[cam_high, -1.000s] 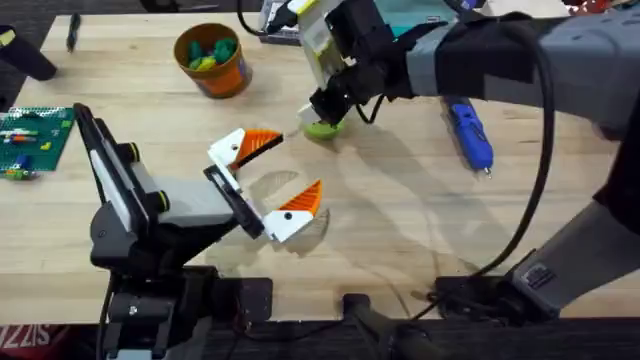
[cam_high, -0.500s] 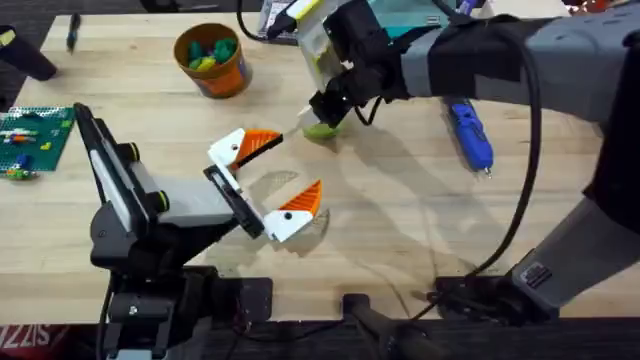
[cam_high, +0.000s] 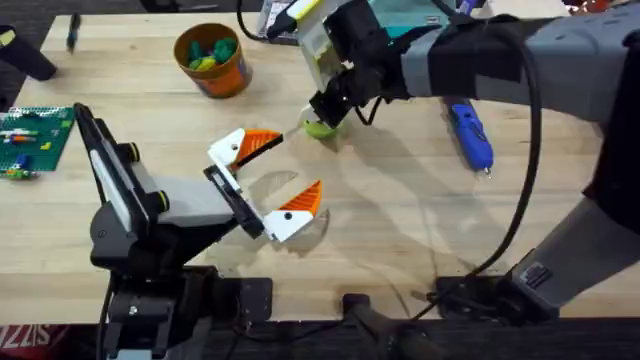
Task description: Pick up the gripper from the table and insert it into the empty holder that is missing its gripper. Then pick up a screw, insert it into the mounting hole, and use the screwdriver to tighten it. Finally, clean up the table by picking up the vegetable and placing it into the bucket.
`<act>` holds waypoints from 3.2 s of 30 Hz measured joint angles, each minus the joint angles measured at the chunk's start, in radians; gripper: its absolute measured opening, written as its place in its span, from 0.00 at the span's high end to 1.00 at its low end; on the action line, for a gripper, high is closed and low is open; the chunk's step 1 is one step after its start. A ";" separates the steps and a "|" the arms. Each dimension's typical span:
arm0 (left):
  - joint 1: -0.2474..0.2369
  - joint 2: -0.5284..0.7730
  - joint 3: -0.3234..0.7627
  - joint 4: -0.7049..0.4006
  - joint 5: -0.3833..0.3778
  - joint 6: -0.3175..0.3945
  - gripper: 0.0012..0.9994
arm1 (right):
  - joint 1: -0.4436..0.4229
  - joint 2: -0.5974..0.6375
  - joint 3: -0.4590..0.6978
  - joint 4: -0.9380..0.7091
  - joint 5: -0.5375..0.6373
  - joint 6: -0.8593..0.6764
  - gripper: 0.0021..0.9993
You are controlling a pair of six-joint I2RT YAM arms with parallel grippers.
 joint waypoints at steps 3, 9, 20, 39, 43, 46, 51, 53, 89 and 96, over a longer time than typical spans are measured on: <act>0.000 0.000 0.000 0.000 0.000 0.000 0.01 | 0.000 0.000 0.000 0.000 0.001 0.000 1.00; 0.000 0.000 0.000 0.000 0.000 0.000 0.01 | 0.000 0.000 0.000 0.001 0.001 0.000 1.00; 0.000 0.000 0.000 0.000 0.000 0.000 0.01 | 0.000 0.001 0.023 -0.086 0.002 0.003 0.81; 0.000 0.000 0.000 0.000 0.000 0.000 0.01 | 0.001 0.015 0.267 -0.336 0.034 0.015 0.81; 0.000 0.000 0.000 0.000 0.000 0.000 0.01 | 0.004 0.023 0.296 -0.369 0.047 0.025 0.80; 0.000 0.000 0.000 0.000 0.000 0.000 0.01 | 0.013 0.062 0.357 -0.411 0.051 0.029 0.70; 0.000 0.000 0.000 0.000 -0.001 0.002 0.01 | 0.024 0.125 0.385 -0.426 0.057 0.032 0.50; 0.000 0.000 0.000 0.001 -0.005 0.003 0.01 | 0.025 0.137 0.385 -0.435 0.058 0.033 0.50; 0.000 0.000 0.000 0.002 -0.023 0.003 0.01 | 0.034 0.182 0.387 -0.424 0.062 0.033 0.99; 0.000 0.000 0.000 0.002 -0.023 0.003 0.01 | 0.034 0.182 0.387 -0.432 0.061 0.033 0.93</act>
